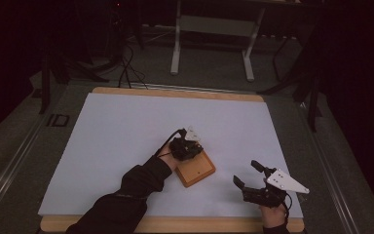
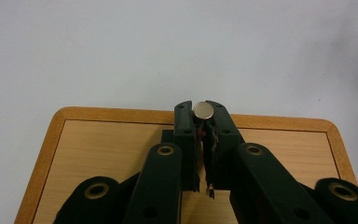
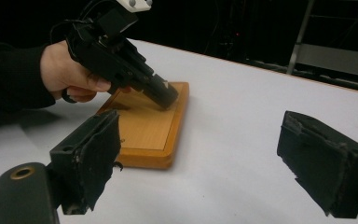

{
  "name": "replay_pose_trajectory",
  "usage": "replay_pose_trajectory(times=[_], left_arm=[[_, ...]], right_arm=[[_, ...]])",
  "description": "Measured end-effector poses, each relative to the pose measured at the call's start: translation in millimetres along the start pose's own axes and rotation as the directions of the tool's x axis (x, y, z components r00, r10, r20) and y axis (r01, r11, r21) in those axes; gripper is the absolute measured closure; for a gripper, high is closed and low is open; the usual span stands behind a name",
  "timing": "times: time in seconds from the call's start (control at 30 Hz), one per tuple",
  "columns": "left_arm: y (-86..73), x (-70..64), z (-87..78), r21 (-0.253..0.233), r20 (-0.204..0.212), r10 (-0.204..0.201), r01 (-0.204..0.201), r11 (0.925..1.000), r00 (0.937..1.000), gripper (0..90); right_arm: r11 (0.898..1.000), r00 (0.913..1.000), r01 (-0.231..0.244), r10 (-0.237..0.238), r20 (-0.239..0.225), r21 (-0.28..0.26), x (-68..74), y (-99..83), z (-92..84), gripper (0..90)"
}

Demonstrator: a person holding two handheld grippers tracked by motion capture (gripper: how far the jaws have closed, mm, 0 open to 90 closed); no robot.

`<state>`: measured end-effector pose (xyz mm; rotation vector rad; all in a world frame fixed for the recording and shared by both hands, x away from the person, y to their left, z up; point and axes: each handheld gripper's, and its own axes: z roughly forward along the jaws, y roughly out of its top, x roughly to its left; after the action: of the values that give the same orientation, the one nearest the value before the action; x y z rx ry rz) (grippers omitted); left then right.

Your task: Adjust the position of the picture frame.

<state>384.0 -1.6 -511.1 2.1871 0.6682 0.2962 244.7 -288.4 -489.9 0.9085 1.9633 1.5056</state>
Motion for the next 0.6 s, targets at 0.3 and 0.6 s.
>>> replay_pose_trajectory(times=[0.3,0.6], left_arm=[[-2.1,-1.1,5.6,0.004,0.004,0.009,-0.009,1.0000,1.0000,85.0],[-1.6,2.1,5.7,0.010,0.030,-0.009,0.009,0.9999,0.9995,84.0]], right_arm=[[1.000,1.0000,0.003,-0.003,-0.001,0.000,0.2,-0.1,0.2,12.9],[1.000,1.0000,0.005,-0.005,-0.003,0.003,0.9,0.0,0.8,13.0]])
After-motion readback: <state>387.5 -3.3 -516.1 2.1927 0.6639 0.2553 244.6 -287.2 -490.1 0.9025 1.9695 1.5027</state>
